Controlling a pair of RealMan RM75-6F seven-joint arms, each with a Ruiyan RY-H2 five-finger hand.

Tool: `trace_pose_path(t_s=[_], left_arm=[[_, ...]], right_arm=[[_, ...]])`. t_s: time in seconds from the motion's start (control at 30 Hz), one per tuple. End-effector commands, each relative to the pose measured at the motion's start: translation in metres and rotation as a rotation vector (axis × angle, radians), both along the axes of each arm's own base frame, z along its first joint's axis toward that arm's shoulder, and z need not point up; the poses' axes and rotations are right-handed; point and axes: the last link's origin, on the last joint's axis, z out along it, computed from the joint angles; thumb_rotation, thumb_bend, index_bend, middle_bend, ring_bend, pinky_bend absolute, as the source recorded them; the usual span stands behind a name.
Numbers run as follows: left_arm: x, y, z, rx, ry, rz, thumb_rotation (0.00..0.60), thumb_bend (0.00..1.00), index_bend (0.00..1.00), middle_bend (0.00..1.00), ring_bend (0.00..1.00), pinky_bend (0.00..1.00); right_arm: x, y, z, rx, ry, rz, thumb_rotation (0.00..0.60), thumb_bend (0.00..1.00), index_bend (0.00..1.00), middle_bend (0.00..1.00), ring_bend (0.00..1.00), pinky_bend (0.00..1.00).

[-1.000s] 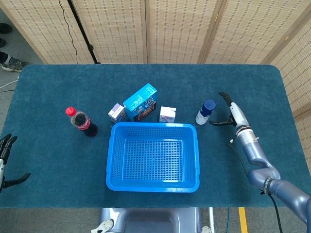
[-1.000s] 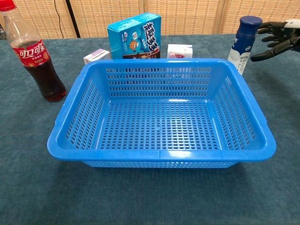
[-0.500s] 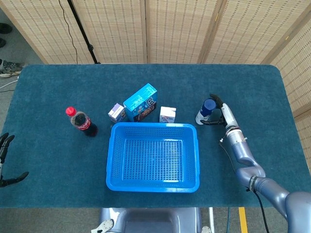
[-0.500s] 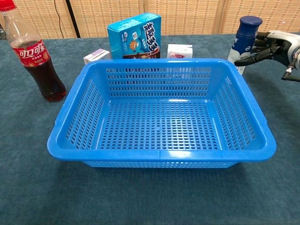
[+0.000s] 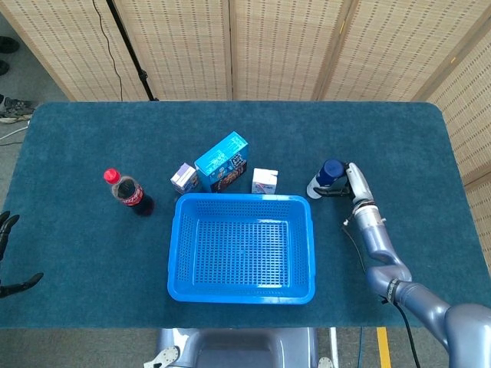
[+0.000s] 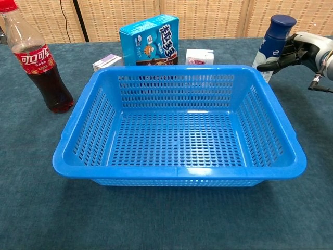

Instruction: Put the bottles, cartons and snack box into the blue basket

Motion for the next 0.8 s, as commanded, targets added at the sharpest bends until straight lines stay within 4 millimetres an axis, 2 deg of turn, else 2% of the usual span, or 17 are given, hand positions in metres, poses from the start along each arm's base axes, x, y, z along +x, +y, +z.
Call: trace_pose_path(t_s=[0.03, 0.23, 0.37, 0.47, 0.57, 0.67, 0.8], left_arm=[[0.0, -0.001, 0.0, 0.0, -0.001, -0.003, 0.6, 0.02, 0.0, 0.0, 0.0, 0.0], [0.001, -0.002, 0.001, 0.0, -0.006, -0.009, 0.6, 0.02, 0.0, 0.0, 0.0, 0.0], [0.001, -0.003, 0.002, 0.0, -0.012, -0.011, 0.6, 0.02, 0.0, 0.0, 0.0, 0.0], [0.001, -0.004, 0.003, 0.008, -0.011, -0.009, 0.6, 0.02, 0.0, 0.0, 0.0, 0.0], [0.001, -0.005, 0.005, 0.01, -0.018, -0.009, 0.6, 0.02, 0.0, 0.0, 0.0, 0.0], [0.001, -0.006, 0.005, 0.007, -0.021, -0.011, 0.6, 0.02, 0.0, 0.0, 0.0, 0.0], [0.001, -0.007, 0.005, 0.006, -0.023, -0.015, 0.6, 0.02, 0.0, 0.0, 0.0, 0.0]], right_arm=[[0.001, 0.001, 0.006, -0.019, 0.002, 0.005, 0.6, 0.26, 0.53, 0.59, 0.45, 0.4], [0.02, 0.004, 0.035, -0.079, -0.014, 0.078, 0.6, 0.28, 0.53, 0.59, 0.45, 0.4], [0.05, 0.009, 0.065, -0.137, -0.052, 0.163, 0.6, 0.3, 0.53, 0.59, 0.45, 0.4], [0.069, 0.018, 0.076, -0.156, -0.055, 0.217, 0.6, 0.31, 0.53, 0.59, 0.45, 0.4], [0.095, 0.034, 0.081, -0.151, -0.08, 0.289, 0.6, 0.31, 0.53, 0.59, 0.45, 0.4], [0.114, 0.049, 0.079, -0.111, -0.111, 0.323, 0.6, 0.32, 0.53, 0.59, 0.45, 0.4], [0.126, 0.062, 0.067, -0.054, -0.107, 0.343, 0.6, 0.33, 0.53, 0.59, 0.45, 0.4]])
